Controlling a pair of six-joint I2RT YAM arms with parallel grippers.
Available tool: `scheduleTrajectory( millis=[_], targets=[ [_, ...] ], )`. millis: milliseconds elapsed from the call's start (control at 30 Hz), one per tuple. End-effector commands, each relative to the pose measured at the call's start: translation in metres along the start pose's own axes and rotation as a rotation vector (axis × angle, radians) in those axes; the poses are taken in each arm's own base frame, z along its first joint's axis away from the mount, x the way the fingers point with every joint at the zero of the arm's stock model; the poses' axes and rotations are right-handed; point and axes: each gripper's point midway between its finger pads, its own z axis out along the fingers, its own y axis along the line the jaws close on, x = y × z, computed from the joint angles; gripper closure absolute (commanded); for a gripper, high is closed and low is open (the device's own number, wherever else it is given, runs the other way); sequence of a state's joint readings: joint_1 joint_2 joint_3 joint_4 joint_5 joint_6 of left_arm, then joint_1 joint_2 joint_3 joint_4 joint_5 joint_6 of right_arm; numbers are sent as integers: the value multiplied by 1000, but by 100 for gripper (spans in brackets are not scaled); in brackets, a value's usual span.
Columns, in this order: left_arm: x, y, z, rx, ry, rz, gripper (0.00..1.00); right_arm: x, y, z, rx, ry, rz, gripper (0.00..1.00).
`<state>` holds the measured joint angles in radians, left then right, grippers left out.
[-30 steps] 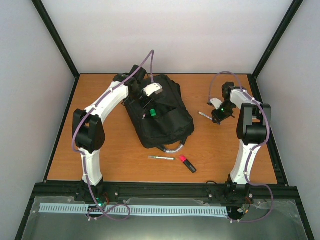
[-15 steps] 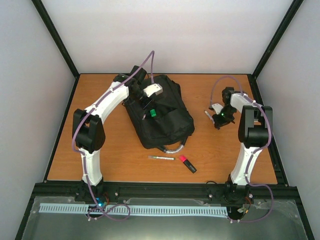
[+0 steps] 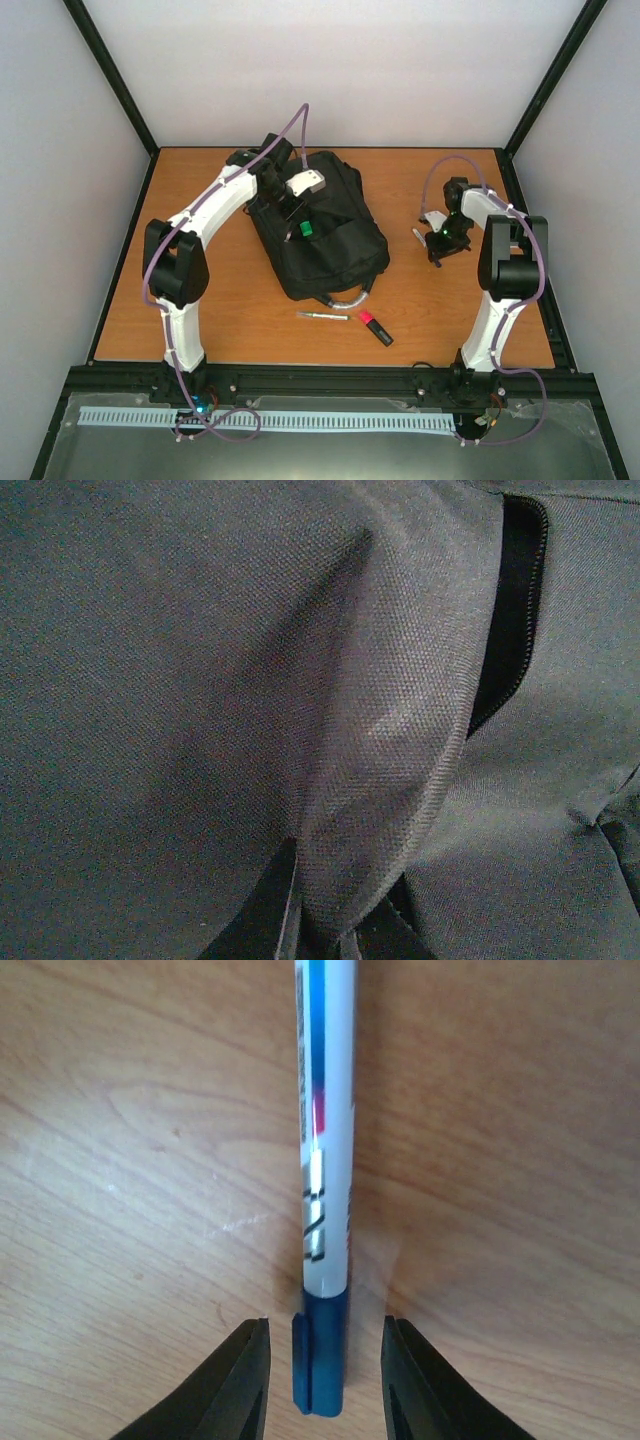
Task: Pack the student bag
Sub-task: Pick up the stationery from the center of the board.
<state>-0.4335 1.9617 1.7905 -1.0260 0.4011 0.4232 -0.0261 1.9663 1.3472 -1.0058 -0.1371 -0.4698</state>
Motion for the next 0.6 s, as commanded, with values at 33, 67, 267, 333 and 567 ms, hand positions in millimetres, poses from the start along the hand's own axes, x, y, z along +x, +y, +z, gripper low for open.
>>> scheduleTrajectory(
  millis=[33,67,267,333,567],
  targets=[
    [-8,-24,-22,43,-41,42,98,-23,-5,-6,64,-34,-28,66],
    [-8,-24,-22,42,-41,43,98,-27,-5,-5,70,-35,-34,66],
    [-8,-23,-23,36,-41,45,98,-35,-5,3,117,-14,-70,69],
    [-8,-23,-22,38,-41,46,98,-34,-6,6,130,0,-73,72],
    [-9,-23,-21,44,-44,44,98,-27,-2,10,113,26,-50,87]
  ],
)
